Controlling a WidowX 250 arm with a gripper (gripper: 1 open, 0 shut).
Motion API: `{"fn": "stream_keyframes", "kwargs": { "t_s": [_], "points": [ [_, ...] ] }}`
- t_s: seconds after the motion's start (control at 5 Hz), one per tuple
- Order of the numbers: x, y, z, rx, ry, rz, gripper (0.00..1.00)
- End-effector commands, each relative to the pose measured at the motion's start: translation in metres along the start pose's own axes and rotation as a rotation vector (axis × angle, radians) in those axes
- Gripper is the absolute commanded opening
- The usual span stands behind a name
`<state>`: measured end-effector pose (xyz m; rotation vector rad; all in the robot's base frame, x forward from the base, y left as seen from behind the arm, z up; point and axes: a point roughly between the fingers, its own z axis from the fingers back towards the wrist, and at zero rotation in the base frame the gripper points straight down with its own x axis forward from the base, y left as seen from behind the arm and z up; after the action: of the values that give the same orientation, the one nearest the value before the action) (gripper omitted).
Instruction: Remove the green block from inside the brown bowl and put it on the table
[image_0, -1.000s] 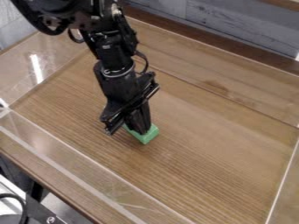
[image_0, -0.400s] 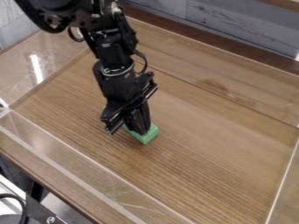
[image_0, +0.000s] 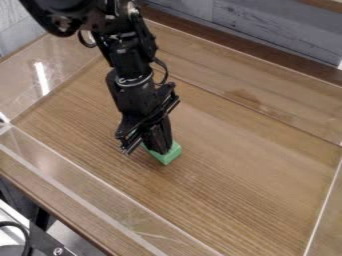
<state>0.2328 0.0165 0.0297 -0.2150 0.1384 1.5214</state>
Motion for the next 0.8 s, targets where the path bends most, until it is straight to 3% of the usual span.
{"fn": "stream_keyframes", "kwargs": {
  "t_s": [0.0, 0.6],
  "points": [
    [-0.0052, 0.0027, -0.0018, 0.022, 0.011, -0.001, 0.00],
    [-0.0102, 0.0053, -0.0009, 0.053, 0.031, 0.024, 0.00]
  ]
}}
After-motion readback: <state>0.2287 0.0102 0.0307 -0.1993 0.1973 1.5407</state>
